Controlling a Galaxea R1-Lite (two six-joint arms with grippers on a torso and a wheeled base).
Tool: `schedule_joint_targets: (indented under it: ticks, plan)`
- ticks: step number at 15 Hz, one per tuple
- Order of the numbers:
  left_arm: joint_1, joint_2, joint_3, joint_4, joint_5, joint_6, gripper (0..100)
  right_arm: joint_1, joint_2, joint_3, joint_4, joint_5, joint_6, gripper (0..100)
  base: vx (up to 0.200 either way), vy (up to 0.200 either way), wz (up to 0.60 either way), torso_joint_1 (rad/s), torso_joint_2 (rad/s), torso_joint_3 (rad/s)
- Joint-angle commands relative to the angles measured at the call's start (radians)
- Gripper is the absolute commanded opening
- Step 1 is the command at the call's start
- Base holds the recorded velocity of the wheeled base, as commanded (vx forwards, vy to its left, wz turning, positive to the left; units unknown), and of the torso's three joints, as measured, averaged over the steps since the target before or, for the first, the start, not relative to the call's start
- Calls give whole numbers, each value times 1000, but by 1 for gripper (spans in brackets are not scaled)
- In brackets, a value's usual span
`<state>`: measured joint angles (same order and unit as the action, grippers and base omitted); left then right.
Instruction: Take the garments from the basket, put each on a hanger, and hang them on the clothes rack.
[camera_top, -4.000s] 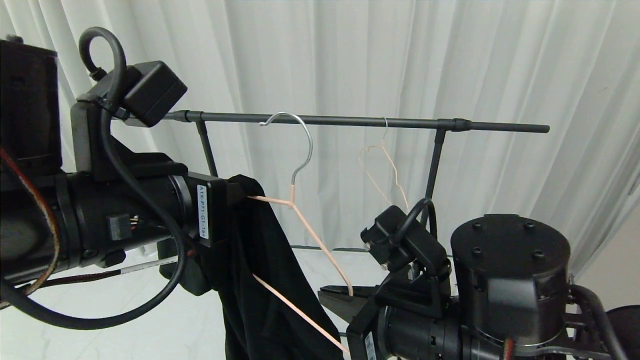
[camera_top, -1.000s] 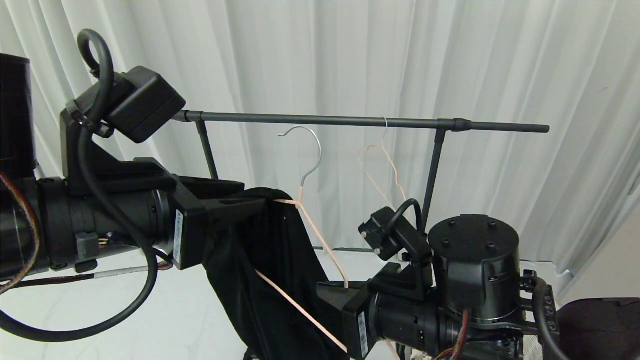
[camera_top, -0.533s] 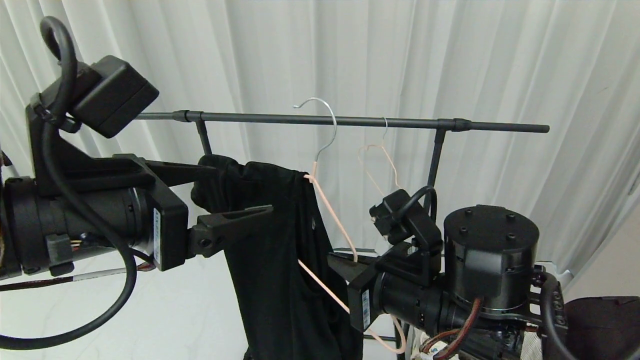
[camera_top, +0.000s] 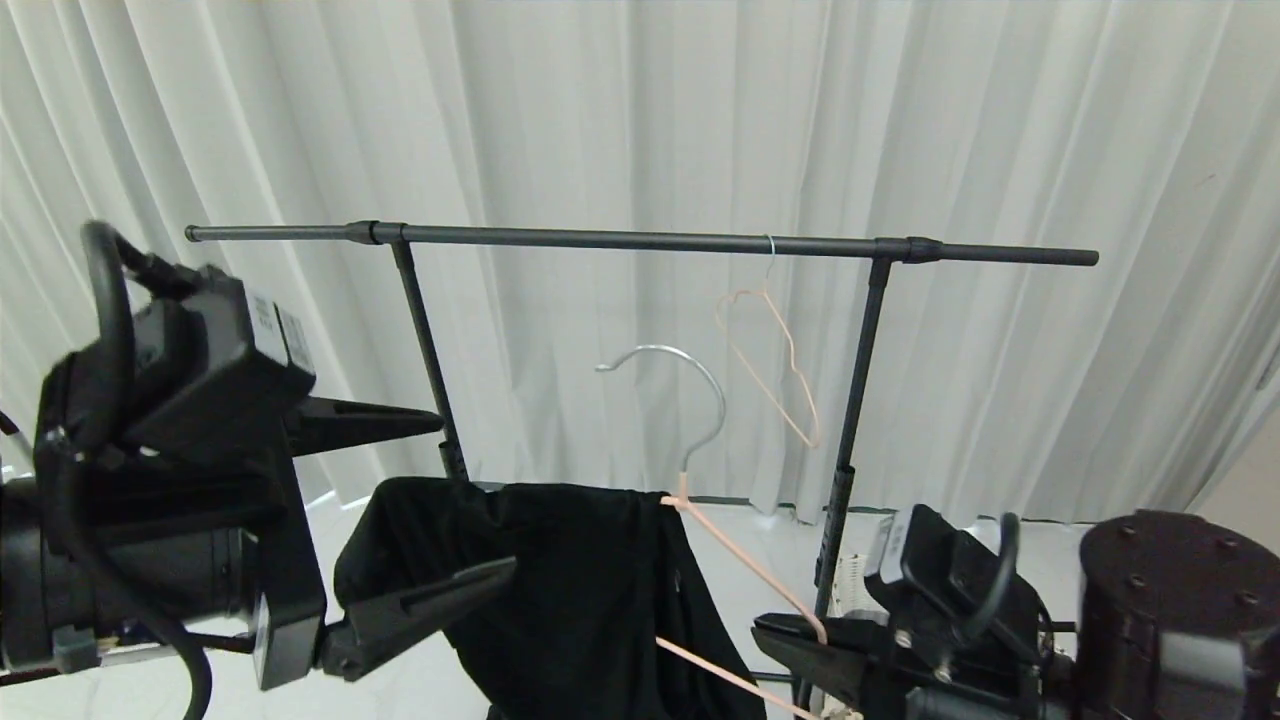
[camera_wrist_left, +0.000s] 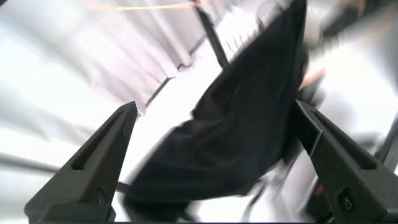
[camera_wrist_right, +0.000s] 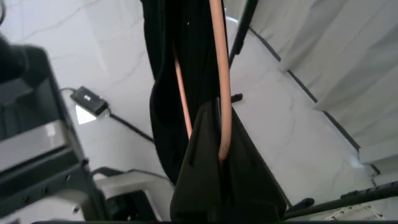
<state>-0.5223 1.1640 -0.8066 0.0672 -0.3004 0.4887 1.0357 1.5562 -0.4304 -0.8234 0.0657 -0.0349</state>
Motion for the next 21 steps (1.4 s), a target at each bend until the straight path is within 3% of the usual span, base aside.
schedule_joint_targets:
  ticks: [1,2,3,8,14,15,19,21]
  plan:
    - [-1,2,64,0,-54,100,100,1,-77,64,0,20,-5,0,0,0,0,0,0,0]
    - [-1,25,84,0,-132,185,100,15,-82,71,0,32,-8,0,0,0,0,0,0,0]
    - [-5,45,84,0,-163,206,100,24,-82,71,0,34,-13,0,0,0,0,0,0,0]
    - [-19,88,79,0,-169,206,100,92,-65,71,1,37,-66,0,0,0,0,0,0,0]
    - [-97,89,110,0,-169,200,100,129,-47,39,1,34,-77,0,0,0,0,0,0,0]
    - [-99,89,115,0,-169,200,0,130,-47,39,1,34,-82,0,0,0,0,0,0,0]
    - [-99,88,116,0,-169,186,0,130,-48,42,1,32,-91,0,0,0,0,0,0,0]
    - [-100,85,115,0,-169,116,0,129,-48,45,1,31,-91,0,0,0,0,0,0,0]
